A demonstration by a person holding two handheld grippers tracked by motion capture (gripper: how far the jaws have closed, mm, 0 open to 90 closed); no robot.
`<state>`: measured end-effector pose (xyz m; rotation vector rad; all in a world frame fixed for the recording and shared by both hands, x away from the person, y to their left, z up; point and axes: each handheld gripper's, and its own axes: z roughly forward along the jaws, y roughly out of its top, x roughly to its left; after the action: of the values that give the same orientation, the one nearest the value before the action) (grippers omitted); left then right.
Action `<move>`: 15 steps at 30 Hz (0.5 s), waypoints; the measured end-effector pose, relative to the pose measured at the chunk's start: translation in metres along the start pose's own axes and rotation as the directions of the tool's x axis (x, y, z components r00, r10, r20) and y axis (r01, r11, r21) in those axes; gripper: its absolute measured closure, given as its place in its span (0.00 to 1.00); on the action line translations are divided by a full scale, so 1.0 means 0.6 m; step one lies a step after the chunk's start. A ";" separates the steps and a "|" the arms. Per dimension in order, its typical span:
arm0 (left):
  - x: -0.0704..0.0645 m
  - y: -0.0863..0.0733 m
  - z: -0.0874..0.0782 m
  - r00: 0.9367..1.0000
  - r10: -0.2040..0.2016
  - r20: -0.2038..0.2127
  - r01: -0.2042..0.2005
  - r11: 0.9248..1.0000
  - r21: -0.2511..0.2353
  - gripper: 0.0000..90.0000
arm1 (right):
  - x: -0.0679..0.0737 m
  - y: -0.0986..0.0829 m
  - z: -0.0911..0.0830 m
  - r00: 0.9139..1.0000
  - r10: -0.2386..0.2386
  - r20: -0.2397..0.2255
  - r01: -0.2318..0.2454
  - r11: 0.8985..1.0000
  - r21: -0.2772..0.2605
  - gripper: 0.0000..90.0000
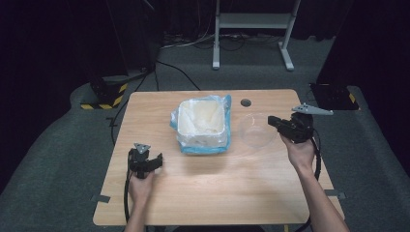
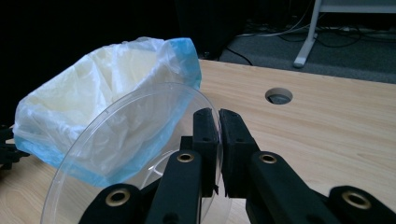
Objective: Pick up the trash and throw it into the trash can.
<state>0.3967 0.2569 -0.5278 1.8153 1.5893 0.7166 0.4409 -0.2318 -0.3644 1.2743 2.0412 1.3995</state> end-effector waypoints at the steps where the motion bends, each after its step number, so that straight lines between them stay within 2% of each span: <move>1: 0.000 0.000 0.000 1.000 0.000 0.000 0.000 1.000 0.000 0.34 | 0.001 0.003 0.002 1.000 -0.001 -0.003 0.001 1.000 -0.002 0.95; 15: 0.000 0.000 0.000 1.000 -0.001 0.001 0.001 1.000 0.000 0.34 | 0.021 0.039 0.018 1.000 -0.009 -0.028 0.008 1.000 -0.017 0.95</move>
<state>0.3967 0.2569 -0.5278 1.8141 1.5894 0.7157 0.4527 -0.2131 -0.3464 1.2449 2.0467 1.4354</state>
